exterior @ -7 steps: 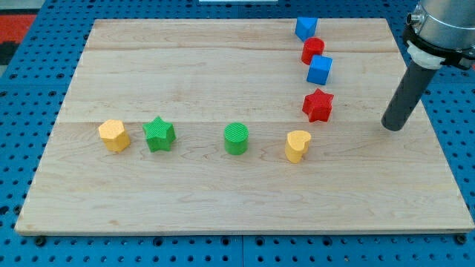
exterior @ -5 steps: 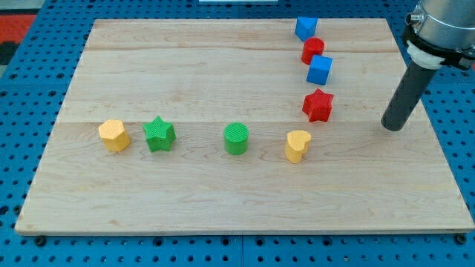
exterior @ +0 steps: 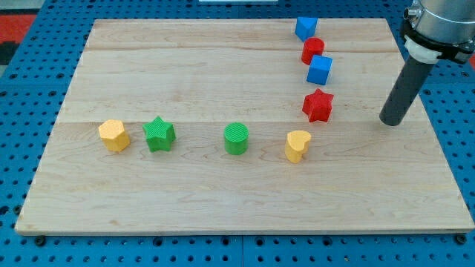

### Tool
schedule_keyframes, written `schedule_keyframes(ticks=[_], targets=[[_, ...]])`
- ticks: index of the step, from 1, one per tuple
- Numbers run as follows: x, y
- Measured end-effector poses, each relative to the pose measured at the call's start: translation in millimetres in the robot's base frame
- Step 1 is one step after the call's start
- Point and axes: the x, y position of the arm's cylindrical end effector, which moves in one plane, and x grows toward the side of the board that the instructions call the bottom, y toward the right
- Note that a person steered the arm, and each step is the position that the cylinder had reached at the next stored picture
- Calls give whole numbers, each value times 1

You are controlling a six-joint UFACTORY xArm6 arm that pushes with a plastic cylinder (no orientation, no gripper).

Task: Push the blue cube towards the top center of the board

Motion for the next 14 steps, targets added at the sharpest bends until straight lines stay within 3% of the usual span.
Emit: schedule_keyframes(ticks=[3,4,5,7,8,9,11,12,13,14], targets=[[-36,-44],[-85,-40],[-103,-69],[-122,-209],[-135,-213],[-117,-210],[-170,-192],[-169,-180],[-134,-174],[-115,-124]])
